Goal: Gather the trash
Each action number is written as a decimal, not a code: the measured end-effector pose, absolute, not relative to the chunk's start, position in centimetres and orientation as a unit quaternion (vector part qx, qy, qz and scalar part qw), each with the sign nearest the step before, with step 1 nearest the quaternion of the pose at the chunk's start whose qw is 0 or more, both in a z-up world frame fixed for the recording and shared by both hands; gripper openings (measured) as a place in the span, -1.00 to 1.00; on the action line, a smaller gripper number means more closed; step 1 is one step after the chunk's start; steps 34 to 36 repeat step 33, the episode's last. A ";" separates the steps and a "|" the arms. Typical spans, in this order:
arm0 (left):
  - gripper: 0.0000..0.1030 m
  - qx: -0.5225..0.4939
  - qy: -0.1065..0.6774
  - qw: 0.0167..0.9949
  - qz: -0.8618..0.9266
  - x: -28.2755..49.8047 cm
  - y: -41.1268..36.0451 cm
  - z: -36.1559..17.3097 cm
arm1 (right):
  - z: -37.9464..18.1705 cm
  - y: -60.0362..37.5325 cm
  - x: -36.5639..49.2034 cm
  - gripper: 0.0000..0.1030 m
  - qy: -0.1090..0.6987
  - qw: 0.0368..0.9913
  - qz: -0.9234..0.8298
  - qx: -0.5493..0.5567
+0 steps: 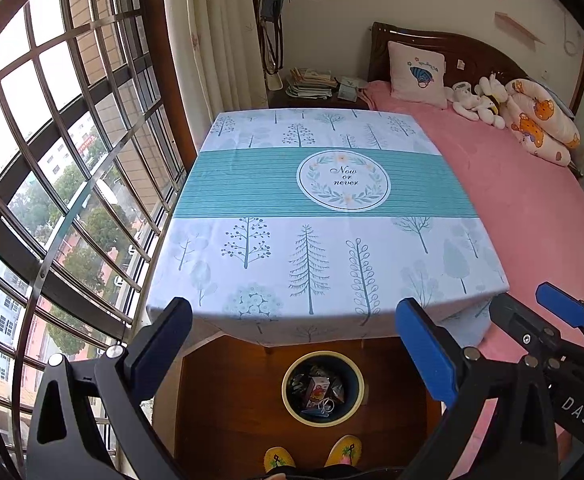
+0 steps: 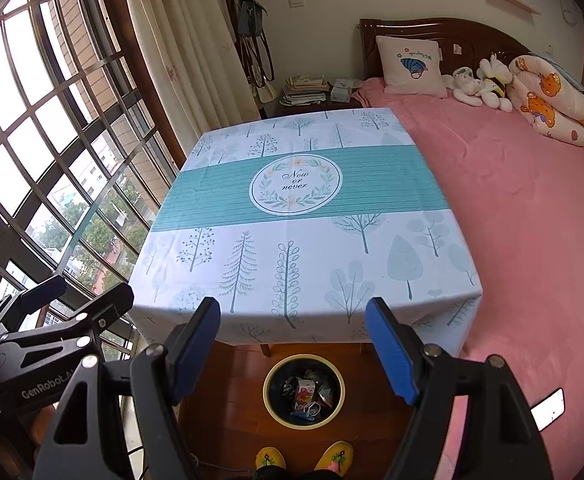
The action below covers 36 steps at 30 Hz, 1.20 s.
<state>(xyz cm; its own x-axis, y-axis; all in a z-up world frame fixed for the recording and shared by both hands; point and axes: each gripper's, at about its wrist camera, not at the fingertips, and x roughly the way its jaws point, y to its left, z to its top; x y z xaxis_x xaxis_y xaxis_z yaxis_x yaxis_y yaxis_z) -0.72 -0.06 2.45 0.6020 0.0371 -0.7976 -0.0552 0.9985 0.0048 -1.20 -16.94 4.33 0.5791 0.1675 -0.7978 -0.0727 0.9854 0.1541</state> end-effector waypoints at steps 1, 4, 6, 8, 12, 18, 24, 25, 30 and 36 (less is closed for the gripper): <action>0.96 -0.009 0.445 0.895 0.025 -0.7 -0.1 2.5 | 4.2 -17.0 -1.1 0.47 0.455 0.887 0.067 0.052; 0.96 -0.005 0.446 0.895 0.023 -0.5 0.0 2.5 | 4.0 -17.1 -1.0 0.47 0.457 0.885 0.069 0.052; 0.96 -0.004 0.446 0.895 0.021 -0.5 -0.1 2.4 | 3.9 -17.2 -0.9 0.47 0.459 0.884 0.070 0.053; 0.96 -0.003 0.446 0.895 0.021 -0.5 -0.2 2.4 | 3.8 -17.3 -0.7 0.47 0.461 0.883 0.072 0.052; 0.96 -0.002 0.448 0.894 0.022 -0.3 -0.2 2.3 | 3.6 -17.4 -0.5 0.47 0.463 0.882 0.074 0.053; 0.96 -0.001 0.450 0.893 0.022 -0.1 -0.3 2.1 | 3.4 -17.6 -0.2 0.47 0.467 0.879 0.076 0.057; 0.96 -0.001 0.453 0.891 0.026 0.0 -0.6 1.9 | 3.3 -17.8 0.0 0.47 0.468 0.878 0.080 0.055; 0.96 -0.002 0.454 0.891 0.028 -0.1 -0.7 1.8 | 3.3 -17.8 0.0 0.47 0.468 0.878 0.081 0.054; 0.96 -0.004 0.456 0.889 0.034 -0.2 -1.1 1.6 | 3.3 -17.8 0.1 0.47 0.468 0.878 0.085 0.050; 0.96 -0.006 0.456 0.889 0.036 -0.4 -1.2 1.6 | 3.2 -18.0 0.1 0.47 0.470 0.877 0.086 0.049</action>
